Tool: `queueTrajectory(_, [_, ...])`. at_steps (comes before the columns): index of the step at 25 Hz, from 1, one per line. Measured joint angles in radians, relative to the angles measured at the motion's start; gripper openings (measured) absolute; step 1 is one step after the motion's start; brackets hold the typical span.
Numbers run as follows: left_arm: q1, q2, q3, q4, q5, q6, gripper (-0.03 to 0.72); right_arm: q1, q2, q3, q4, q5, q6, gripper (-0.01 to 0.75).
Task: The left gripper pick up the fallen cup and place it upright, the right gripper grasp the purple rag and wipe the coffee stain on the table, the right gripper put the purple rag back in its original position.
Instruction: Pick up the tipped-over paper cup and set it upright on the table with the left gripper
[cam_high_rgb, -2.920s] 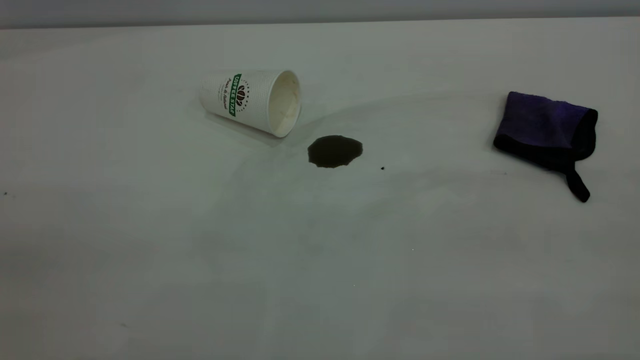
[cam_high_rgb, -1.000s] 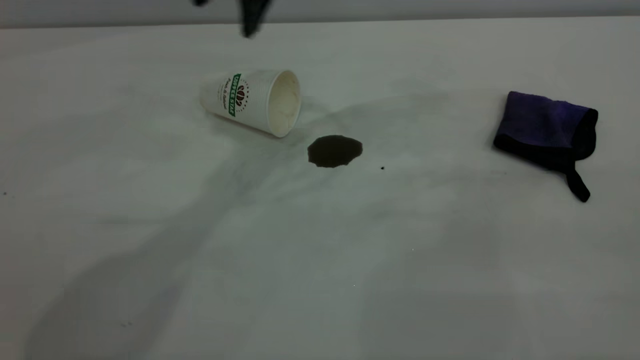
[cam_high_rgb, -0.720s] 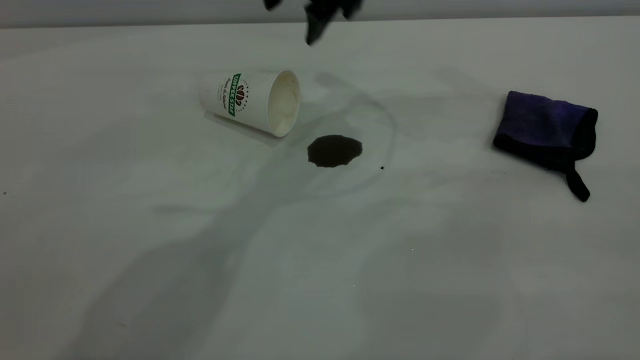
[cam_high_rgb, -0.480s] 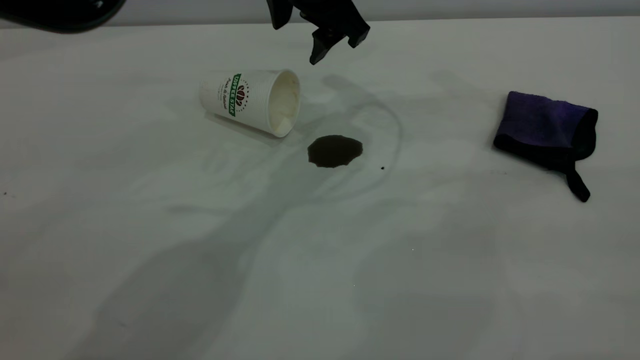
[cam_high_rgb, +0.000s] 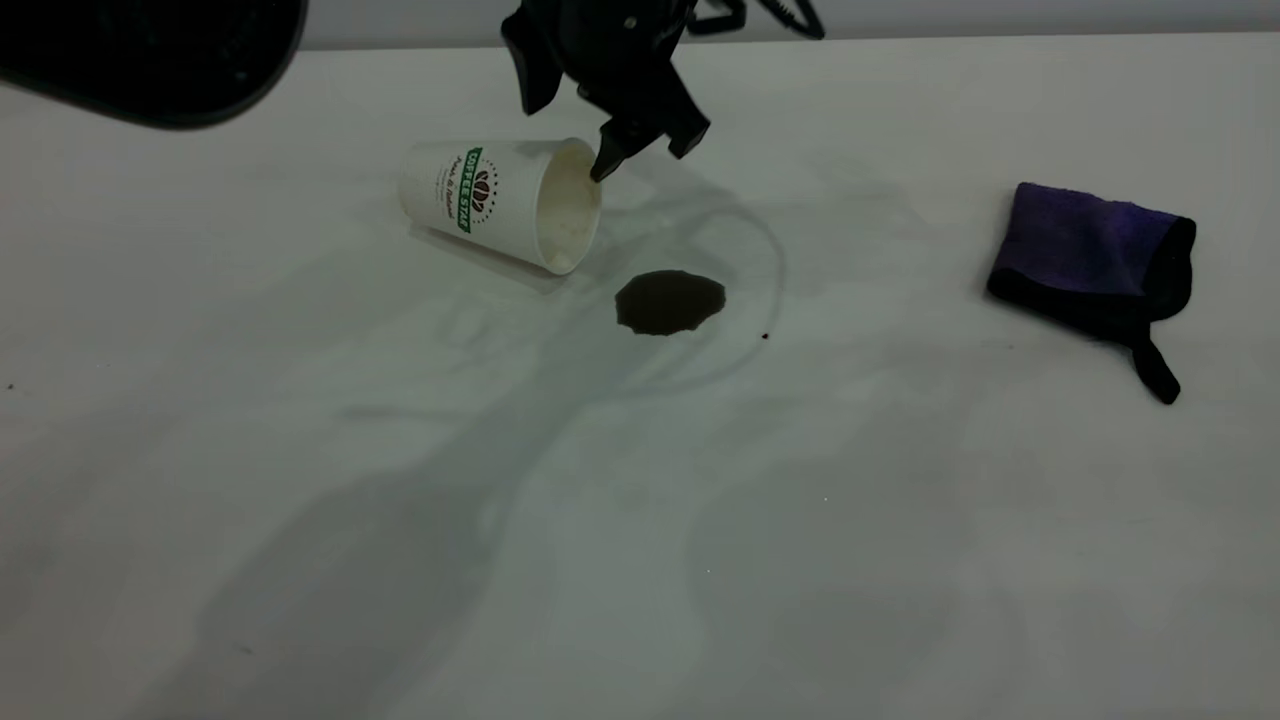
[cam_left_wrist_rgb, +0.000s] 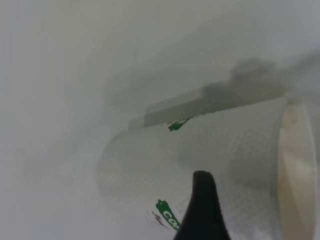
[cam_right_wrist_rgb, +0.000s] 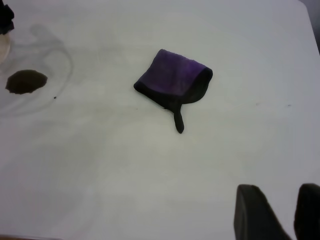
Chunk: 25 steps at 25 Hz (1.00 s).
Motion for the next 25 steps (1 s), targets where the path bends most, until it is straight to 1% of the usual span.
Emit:
queueTrajectory(6, [0.025,0.041,0.000,0.015,0.000,0.000,0.652,0.000,0.000,0.000,0.001,0.000,0.000,0.238])
queueTrajectory(9, [0.033,0.049,0.000,0.059,0.000,0.000,0.618,0.000,0.000,0.000,0.001,0.000,0.000,0.238])
queueTrajectory(10, [0.035,0.052,0.000,0.073,0.000,-0.001,0.594,0.000,0.000,0.000,0.001,0.000,0.000,0.238])
queueTrajectory(12, [0.040,0.053,0.000,0.095,0.000,-0.001,0.526,0.000,0.000,0.000,0.001,0.000,0.000,0.238])
queueTrajectory(13, [0.041,0.053,0.000,0.104,0.000,-0.001,0.474,0.000,0.000,0.000,0.001,0.000,0.000,0.238])
queueTrajectory(18, [0.052,0.053,0.000,0.163,0.000,0.006,0.134,0.000,0.000,0.000,0.001,0.000,0.000,0.238])
queueTrajectory(19, [0.054,0.052,-0.001,0.180,0.000,0.010,0.091,0.000,0.000,0.000,0.001,0.000,0.000,0.238])
queueTrajectory(20, [0.056,0.051,-0.001,0.188,0.000,0.014,0.060,0.000,0.000,0.000,0.001,0.000,0.000,0.238])
queueTrajectory(21, [0.060,0.048,-0.001,0.193,0.000,0.017,0.046,0.000,0.000,0.000,0.001,0.000,0.000,0.238])
queueTrajectory(25, [0.064,-0.003,0.000,0.151,0.000,0.030,0.024,0.000,0.000,0.000,0.001,0.000,0.000,0.238])
